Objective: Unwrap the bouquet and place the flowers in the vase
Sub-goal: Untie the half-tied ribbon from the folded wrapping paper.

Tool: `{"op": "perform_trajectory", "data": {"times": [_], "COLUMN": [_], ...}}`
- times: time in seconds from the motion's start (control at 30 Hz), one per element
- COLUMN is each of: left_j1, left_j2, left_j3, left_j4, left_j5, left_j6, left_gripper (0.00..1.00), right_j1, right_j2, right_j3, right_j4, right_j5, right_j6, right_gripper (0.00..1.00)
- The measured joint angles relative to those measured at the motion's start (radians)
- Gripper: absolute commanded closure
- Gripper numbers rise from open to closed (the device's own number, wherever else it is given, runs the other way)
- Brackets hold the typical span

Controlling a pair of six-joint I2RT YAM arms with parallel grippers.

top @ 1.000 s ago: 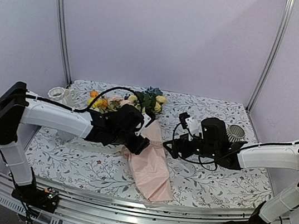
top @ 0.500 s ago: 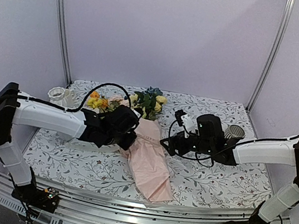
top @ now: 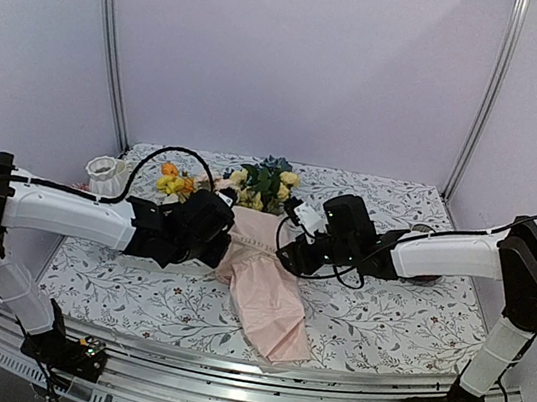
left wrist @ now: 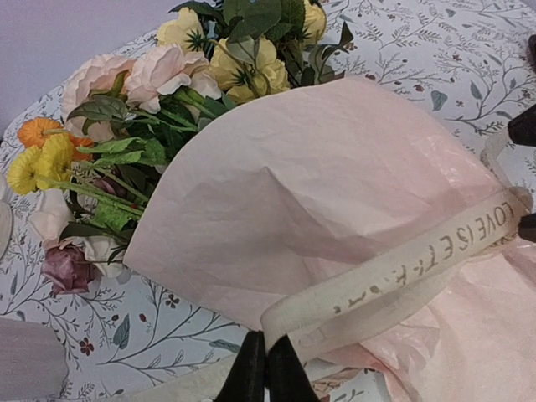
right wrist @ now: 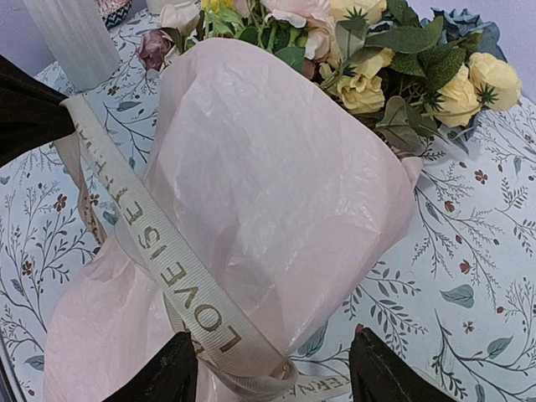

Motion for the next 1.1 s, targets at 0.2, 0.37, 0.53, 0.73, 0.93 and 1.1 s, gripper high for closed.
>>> {"op": "perform_trajectory", "data": {"times": [0.2, 0.37, 0.53, 0.73, 0.93, 1.1], "left_j1": [0.008, 0.033, 0.043, 0.056, 0.084, 0.112], "left_j2": [-0.008, -0.006, 0.016, 0.058, 0.078, 0.090], "left_j3": [-0.009, -0.009, 0.000, 0.047, 0.066, 0.072], "left_j4": [-0.004, -0.002, 0.014, 0.059, 0.094, 0.106], "left_j5": [0.003, 0.034, 0.068, 0.111, 0.146, 0.179], "left_j6": [-0.025, -0.034, -0.027, -0.003, 0.004, 0.009], "left_gripper": [0.95, 0.95, 0.94, 0.94, 0.94, 0.94], "right_j1": [0.026, 0.040, 0.051, 0.051, 0.051, 0.051], "right_j2": [0.008, 0.008, 0.004, 0.003, 0.006, 0.032], "right_j3": [0.016, 0.016, 0.016, 0.035, 0.066, 0.101], "right_j4": [-0.037, -0.051, -0.068, -0.084, -0.089, -0.109], "right_j5": [0.012, 0.012, 0.005, -0.019, -0.042, -0.054], "right_j6": [-0.078, -0.119, -0.144, -0.155, -0.160, -0.170], "right_gripper": [0.39, 0.48, 0.51, 0.52, 0.62, 0.67]}}
